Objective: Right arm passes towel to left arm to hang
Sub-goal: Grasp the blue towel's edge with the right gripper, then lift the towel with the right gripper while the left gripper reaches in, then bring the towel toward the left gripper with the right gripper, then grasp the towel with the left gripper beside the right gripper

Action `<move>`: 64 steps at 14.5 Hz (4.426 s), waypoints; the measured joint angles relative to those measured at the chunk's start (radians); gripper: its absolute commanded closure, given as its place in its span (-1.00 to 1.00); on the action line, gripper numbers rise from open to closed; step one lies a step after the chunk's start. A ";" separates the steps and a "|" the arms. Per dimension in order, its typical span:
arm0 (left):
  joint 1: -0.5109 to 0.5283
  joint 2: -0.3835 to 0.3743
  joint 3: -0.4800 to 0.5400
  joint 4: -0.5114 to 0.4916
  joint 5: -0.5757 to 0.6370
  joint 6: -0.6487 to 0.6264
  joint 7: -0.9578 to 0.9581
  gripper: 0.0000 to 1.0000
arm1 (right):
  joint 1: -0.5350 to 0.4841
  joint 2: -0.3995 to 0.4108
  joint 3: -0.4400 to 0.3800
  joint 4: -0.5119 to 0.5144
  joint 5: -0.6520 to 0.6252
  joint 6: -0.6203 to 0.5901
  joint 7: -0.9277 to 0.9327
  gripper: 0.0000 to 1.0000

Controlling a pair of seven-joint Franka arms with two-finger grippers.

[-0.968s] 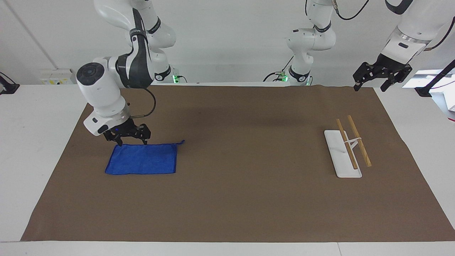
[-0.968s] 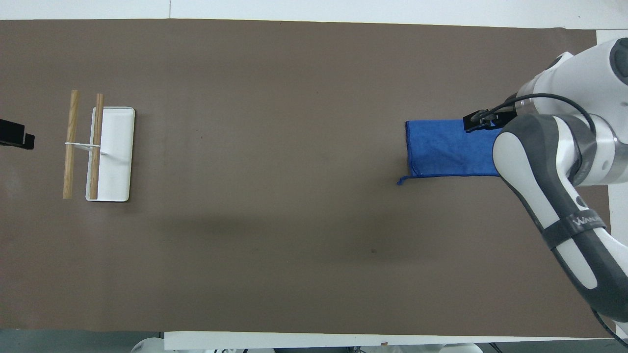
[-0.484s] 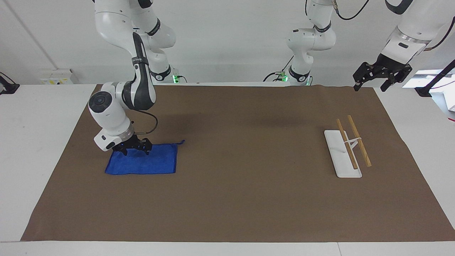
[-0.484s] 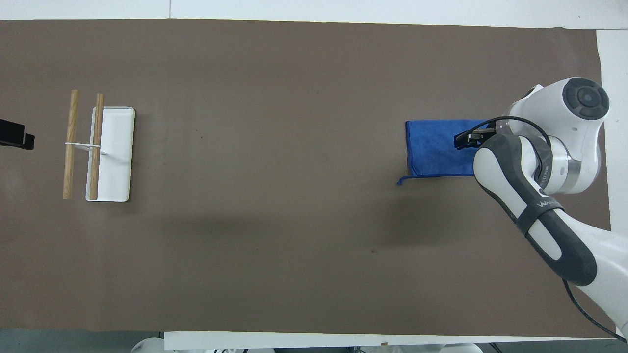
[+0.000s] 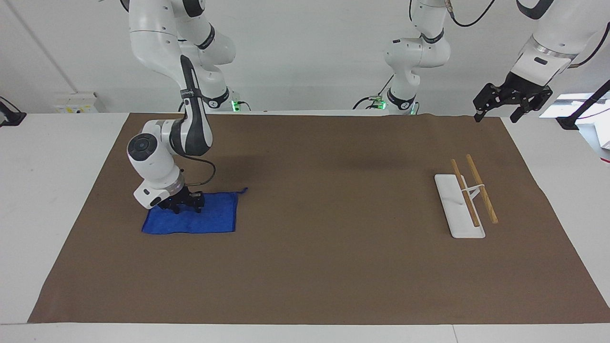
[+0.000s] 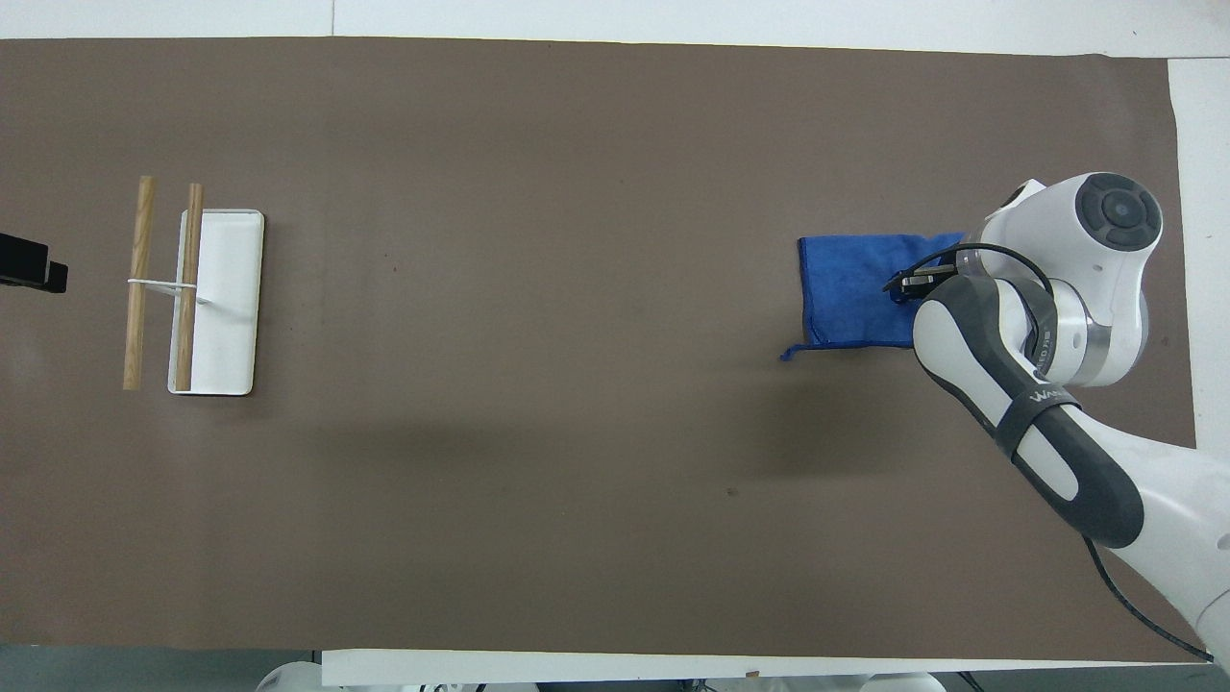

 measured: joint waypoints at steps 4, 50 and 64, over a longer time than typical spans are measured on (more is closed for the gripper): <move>0.000 0.000 0.000 0.000 0.000 0.000 0.000 -1.00 | 0.002 -0.003 0.001 0.000 0.000 0.000 -0.006 1.00; -0.406 0.018 -0.081 -0.513 -0.225 0.856 -1.716 -0.18 | 0.264 -0.040 0.226 0.338 1.241 -0.131 1.109 1.00; -0.406 0.018 -0.078 -0.510 -0.225 0.855 -1.689 1.00 | 0.280 -0.040 0.227 0.338 1.241 -0.103 1.109 1.00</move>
